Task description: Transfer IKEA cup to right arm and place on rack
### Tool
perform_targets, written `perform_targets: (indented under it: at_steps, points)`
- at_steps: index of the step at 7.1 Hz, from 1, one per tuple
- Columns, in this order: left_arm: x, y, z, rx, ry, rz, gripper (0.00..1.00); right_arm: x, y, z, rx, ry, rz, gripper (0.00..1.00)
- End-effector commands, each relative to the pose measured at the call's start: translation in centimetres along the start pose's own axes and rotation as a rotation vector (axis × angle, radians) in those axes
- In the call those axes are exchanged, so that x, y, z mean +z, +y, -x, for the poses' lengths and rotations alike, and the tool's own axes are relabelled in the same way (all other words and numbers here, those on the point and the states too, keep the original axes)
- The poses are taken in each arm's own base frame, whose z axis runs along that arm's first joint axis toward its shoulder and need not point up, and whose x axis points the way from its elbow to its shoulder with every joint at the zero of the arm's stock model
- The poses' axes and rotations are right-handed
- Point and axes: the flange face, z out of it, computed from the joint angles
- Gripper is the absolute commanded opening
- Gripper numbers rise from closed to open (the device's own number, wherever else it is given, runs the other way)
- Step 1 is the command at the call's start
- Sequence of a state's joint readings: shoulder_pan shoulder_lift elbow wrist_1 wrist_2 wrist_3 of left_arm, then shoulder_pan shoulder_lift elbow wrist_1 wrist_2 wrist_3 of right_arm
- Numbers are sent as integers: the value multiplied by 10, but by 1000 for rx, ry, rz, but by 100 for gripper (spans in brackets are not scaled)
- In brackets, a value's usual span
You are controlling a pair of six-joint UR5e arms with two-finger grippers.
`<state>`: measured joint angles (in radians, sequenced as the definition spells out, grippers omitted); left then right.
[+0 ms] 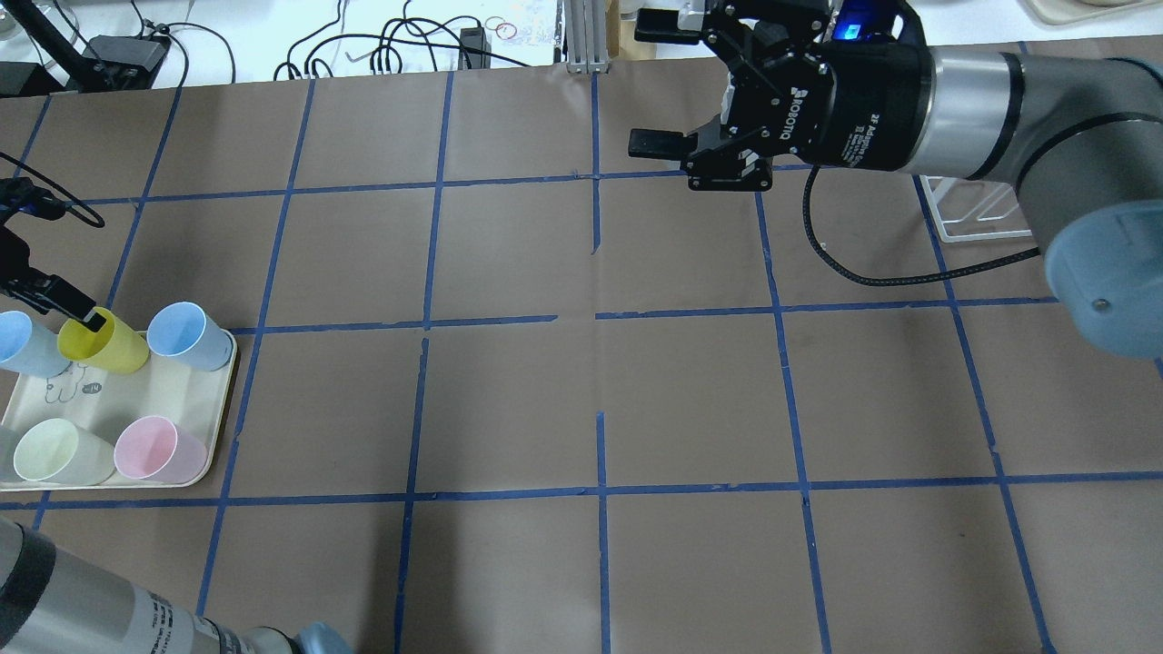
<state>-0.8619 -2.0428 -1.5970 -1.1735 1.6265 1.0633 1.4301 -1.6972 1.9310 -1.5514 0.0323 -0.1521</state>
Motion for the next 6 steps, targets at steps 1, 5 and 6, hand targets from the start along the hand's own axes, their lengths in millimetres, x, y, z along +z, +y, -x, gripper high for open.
perform_targets:
  at_steps: [1, 5, 6]
  points:
    - [4, 1, 1, -1, 1, 12, 100, 1, 1, -2, -10, 2, 3, 100]
    - [18, 1, -1, 5, 22, 22, 71, 2, 1, 6, -43, 6, 6, 100]
    - [18, 1, -1, 3, 22, 22, 56, 2, -1, 5, -34, -3, 4, 100]
